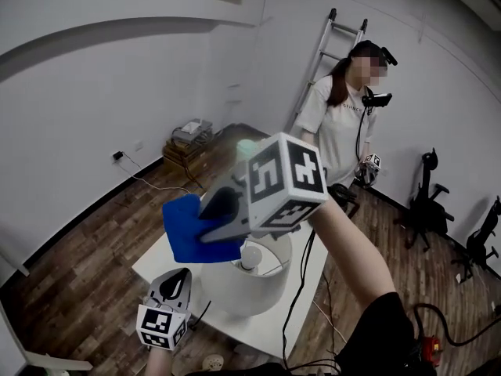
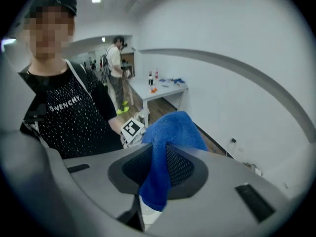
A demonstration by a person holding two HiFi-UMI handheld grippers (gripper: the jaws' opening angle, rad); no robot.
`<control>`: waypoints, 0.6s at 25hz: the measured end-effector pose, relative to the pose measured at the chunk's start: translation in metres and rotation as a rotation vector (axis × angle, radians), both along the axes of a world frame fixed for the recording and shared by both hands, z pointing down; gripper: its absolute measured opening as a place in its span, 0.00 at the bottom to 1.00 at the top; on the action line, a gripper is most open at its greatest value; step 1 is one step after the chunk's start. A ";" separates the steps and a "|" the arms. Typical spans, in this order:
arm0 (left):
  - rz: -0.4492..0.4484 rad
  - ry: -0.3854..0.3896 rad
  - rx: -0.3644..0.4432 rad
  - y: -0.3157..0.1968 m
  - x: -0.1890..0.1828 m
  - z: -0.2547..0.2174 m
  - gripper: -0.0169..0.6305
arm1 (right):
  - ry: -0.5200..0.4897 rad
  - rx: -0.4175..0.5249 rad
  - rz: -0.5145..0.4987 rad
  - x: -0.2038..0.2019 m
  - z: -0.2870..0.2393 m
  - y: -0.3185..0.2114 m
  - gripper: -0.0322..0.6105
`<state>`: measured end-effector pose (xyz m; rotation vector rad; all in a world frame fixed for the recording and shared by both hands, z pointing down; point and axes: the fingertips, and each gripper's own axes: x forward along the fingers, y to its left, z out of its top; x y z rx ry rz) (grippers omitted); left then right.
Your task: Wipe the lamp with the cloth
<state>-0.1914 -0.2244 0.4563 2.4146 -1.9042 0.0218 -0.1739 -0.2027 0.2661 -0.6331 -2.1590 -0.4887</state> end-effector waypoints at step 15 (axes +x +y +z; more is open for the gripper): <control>-0.097 0.030 -0.079 0.033 -0.043 0.042 0.05 | 0.618 0.772 -0.206 0.015 0.202 0.045 0.17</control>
